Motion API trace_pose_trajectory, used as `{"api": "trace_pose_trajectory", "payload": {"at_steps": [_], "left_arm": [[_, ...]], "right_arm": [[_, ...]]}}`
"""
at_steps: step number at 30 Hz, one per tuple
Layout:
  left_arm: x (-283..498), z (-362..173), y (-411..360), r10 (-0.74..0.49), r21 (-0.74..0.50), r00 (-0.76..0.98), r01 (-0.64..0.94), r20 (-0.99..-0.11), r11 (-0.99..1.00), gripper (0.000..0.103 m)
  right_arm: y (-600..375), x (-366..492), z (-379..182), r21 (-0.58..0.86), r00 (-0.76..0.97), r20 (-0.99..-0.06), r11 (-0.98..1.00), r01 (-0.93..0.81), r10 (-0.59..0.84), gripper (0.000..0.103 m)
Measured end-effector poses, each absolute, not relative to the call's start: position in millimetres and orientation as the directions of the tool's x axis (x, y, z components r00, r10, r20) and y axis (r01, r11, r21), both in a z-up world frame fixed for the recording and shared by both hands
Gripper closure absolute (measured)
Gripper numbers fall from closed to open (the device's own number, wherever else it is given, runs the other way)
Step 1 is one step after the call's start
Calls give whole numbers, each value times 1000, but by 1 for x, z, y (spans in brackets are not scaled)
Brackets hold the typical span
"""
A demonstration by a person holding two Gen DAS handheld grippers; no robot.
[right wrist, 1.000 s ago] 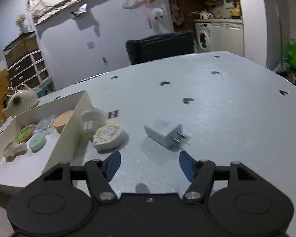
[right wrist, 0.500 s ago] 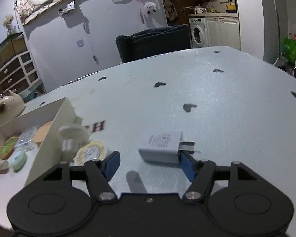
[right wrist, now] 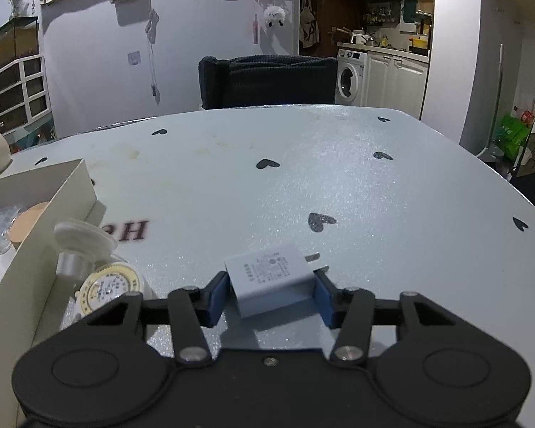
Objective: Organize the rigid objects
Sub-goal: 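Close the right gripper on the white charger plug and lift it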
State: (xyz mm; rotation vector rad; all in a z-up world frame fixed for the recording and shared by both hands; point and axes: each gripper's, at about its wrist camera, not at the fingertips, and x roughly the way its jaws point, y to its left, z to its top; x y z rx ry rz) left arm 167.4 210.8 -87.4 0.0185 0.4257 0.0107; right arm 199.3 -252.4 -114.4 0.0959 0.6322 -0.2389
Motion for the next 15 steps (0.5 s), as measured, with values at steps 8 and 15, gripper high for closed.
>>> {"api": "trace_pose_trajectory", "payload": {"at_steps": [8,15], "left_arm": [[167,-87,210,16,23,911,-7,-413,1000,97],[167,-88,211,15,21,911,-7,-413,1000,97]], "right_arm": [[-249,190,-111,38,787,-597,974,221,-155,52],[-225,172,-83,83,835,-548,990,117,-52,52]]}}
